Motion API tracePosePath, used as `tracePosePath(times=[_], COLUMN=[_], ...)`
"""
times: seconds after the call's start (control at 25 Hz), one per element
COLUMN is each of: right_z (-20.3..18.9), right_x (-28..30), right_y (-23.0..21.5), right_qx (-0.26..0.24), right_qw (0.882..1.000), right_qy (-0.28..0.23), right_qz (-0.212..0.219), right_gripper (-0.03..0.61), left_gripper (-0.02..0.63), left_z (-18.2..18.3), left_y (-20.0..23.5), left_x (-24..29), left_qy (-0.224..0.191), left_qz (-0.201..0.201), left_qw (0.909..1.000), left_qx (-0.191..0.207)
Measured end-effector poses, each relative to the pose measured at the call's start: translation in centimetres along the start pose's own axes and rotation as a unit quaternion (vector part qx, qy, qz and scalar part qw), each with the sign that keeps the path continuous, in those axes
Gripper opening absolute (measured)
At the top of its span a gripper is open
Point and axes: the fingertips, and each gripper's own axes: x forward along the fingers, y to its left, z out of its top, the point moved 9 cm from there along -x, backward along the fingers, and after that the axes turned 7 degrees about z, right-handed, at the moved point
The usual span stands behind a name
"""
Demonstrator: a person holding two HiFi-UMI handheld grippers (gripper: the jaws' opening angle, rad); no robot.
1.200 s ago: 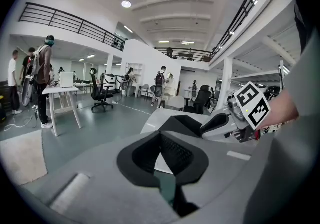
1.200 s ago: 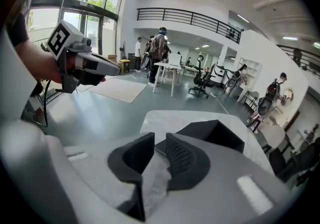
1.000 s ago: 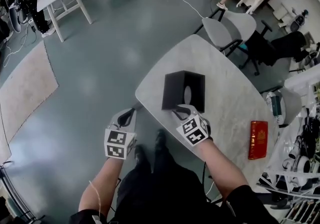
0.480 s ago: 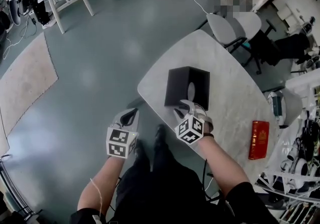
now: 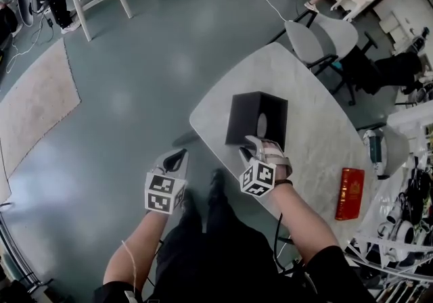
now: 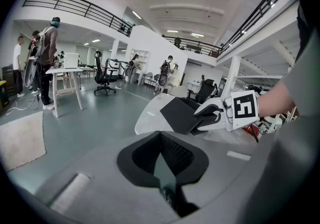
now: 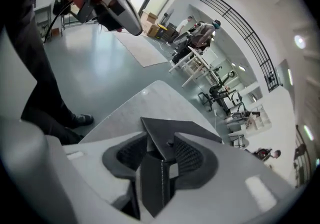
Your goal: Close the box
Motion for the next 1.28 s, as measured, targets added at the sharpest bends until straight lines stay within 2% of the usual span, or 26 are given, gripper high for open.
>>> tracePosePath(times=[0.12, 0.2, 0.44, 0.6, 0.64, 0.76, 1.0, 1.28], right_z=[-0.3, -0.5, -0.5, -0.5, -0.6, -0.9, -1.3, -1.7], right_x=[0.1, 0.0, -0.6, -0.8, -0.9, -1.1, -1.2, -1.2], right_y=[0.3, 0.2, -0.4, -0.6, -0.6, -0.9, -1.6, -1.7], right_qx=[-0.037, -0.033, 0.038, 0.076, 0.088, 0.125, 0.184, 0.202], right_qw=[0.999, 0.999, 0.998, 0.993, 0.991, 0.985, 0.970, 0.965], right_qy=[0.005, 0.000, -0.052, -0.086, -0.095, -0.120, -0.155, -0.168], right_qz=[-0.011, -0.013, -0.014, -0.023, -0.023, -0.022, -0.016, -0.017], right_gripper=[0.170, 0.144, 0.141, 0.141, 0.141, 0.141, 0.141, 0.141], left_gripper=[0.011, 0.011, 0.011, 0.020, 0.035, 0.138, 0.156, 0.155], left_z=[-0.3, -0.5, -0.4, -0.5, -0.6, -1.1, -0.8, -1.3], left_y=[-0.1, -0.3, -0.8, -1.4, -1.6, -2.6, -4.0, -4.4], left_x=[0.3, 0.5, 1.9, 3.7, 4.3, 6.6, 10.6, 13.4], left_qy=[0.005, 0.010, 0.013, 0.023, 0.027, 0.037, 0.051, 0.078], left_qz=[0.001, 0.002, -0.017, -0.040, -0.046, -0.068, -0.097, -0.116], left_qw=[1.0000, 0.9999, 0.9998, 0.9989, 0.9984, 0.9964, 0.9915, 0.9876], left_qx=[0.002, 0.002, -0.003, 0.014, 0.019, 0.034, 0.070, 0.073])
